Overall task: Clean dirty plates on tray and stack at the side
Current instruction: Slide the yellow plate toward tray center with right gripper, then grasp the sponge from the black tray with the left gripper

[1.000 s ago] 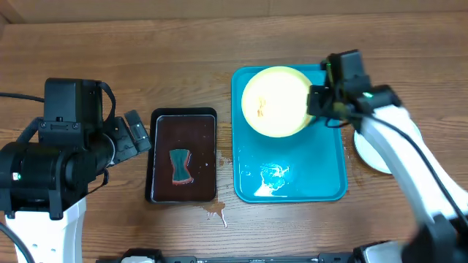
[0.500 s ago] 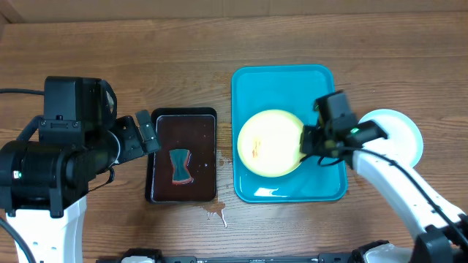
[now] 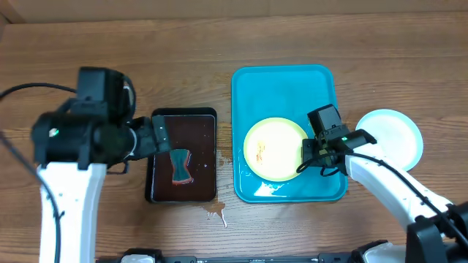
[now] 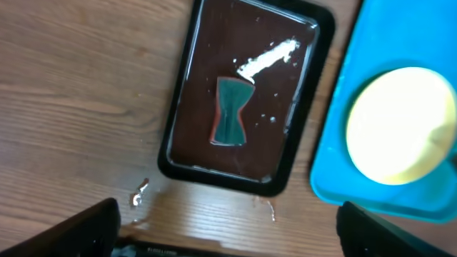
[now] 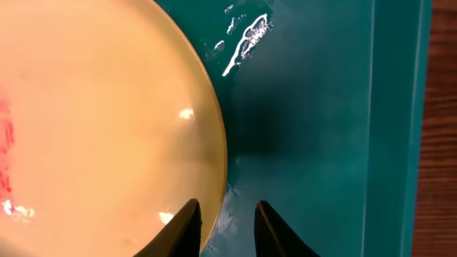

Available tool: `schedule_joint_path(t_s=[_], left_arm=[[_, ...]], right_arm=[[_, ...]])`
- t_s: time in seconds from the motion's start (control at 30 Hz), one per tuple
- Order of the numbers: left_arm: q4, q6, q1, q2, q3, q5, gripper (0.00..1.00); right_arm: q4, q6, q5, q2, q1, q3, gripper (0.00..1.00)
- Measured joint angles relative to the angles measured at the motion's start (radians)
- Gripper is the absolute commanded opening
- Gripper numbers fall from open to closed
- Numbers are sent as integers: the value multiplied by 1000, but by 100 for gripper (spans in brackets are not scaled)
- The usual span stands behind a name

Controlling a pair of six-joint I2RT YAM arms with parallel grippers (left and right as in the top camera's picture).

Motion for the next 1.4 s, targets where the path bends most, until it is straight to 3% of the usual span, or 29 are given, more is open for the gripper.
schedule_joint_path(t_s=[0.33, 0.47, 0.57, 0.7, 0.83, 0.9, 1.17, 1.4], left_arm=[[302, 0, -31, 90, -365, 6, 80], [412, -1, -59, 165, -470, 6, 68], [473, 0, -80, 234, -507, 6, 52], [511, -1, -102, 335, -513, -7, 45], [561, -8, -105, 422, -514, -40, 24], [589, -12, -105, 458, -514, -48, 4], [595, -11, -105, 484, -513, -47, 4], [456, -11, -105, 465, -435, -68, 4]], right_arm=[[-87, -19, -42, -221, 0, 154, 33], [-112, -22, -84, -243, 0, 154, 34], [-125, -23, -108, -237, 0, 154, 34], [-134, -23, -120, -235, 0, 154, 34], [-142, -22, -128, -235, 0, 154, 34], [-150, -23, -130, -235, 0, 154, 34], [-164, -23, -134, -235, 0, 154, 29], [-158, 66, -3, -235, -53, 154, 38]])
